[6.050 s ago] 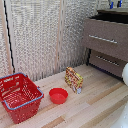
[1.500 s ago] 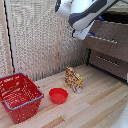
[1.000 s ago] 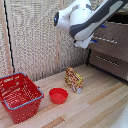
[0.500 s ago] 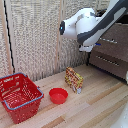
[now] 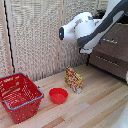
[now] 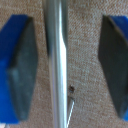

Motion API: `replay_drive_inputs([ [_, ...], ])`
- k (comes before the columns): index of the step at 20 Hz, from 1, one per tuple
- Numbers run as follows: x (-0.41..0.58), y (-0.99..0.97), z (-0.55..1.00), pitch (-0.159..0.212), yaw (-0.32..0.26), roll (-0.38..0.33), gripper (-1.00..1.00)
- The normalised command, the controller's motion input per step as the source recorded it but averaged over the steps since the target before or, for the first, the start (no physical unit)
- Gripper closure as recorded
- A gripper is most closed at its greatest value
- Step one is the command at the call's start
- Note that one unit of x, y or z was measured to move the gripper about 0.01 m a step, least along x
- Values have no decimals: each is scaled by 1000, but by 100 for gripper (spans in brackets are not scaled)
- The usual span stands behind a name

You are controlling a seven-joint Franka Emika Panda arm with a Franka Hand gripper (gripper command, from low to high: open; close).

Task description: Compassionately, move the pinch receptors towards pink recepticle. Embrace the recepticle delicately and rise accordingly. Progress forward guided by applied tension and move towards the highest section of the storage unit. Place the recepticle delicately and shut the storage unit.

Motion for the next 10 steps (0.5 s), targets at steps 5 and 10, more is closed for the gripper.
replay_drive_inputs([
  [5,-118,-295,26,-74,-43,-16,100],
  [10,-22,-496,162,-52,-12,-24,100],
])
